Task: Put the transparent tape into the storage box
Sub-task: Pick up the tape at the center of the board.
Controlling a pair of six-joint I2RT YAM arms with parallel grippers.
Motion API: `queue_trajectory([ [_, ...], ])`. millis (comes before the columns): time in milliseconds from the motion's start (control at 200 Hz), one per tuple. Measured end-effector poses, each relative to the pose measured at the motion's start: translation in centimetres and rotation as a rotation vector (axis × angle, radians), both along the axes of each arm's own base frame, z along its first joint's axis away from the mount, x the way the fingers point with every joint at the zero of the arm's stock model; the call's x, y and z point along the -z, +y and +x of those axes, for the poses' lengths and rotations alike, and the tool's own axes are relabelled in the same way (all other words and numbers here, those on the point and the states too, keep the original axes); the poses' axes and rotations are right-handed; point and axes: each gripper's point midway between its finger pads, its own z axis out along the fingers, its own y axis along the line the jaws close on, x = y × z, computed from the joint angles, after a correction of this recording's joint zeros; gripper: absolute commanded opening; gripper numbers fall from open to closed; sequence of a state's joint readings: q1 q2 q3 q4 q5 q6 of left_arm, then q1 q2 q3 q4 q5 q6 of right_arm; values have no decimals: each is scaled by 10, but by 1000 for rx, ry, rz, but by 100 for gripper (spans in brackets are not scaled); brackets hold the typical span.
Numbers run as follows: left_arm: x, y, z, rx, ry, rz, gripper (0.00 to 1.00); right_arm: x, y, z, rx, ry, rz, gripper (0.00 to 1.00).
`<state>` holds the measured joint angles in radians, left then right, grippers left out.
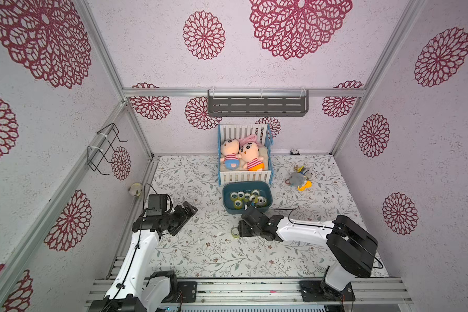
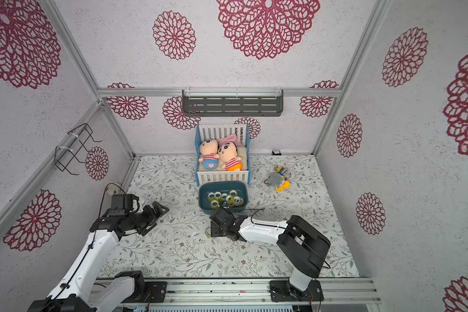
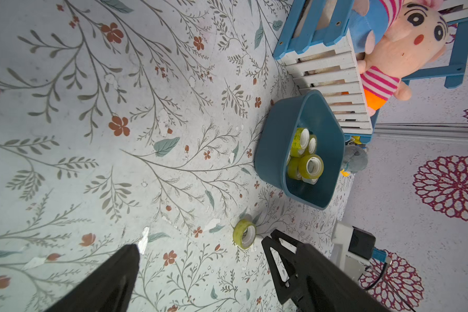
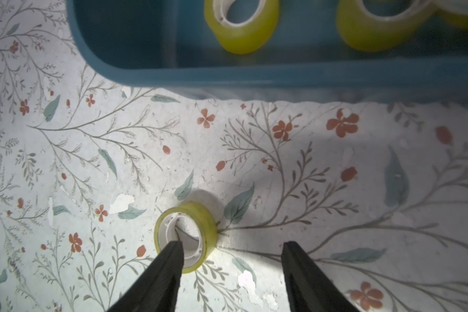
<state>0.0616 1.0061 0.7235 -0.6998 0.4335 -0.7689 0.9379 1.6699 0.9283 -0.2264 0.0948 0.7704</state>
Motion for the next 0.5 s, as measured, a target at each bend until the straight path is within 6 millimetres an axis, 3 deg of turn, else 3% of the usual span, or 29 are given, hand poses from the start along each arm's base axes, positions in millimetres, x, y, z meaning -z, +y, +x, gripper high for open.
queue_trajectory([
  [215,0,0,1,-1,-2,-2,97,-1,6,-1,-25,2,16,65],
  [500,3,-2,1,3,11,-12,97,21,12,1,-48,28,-105,64],
])
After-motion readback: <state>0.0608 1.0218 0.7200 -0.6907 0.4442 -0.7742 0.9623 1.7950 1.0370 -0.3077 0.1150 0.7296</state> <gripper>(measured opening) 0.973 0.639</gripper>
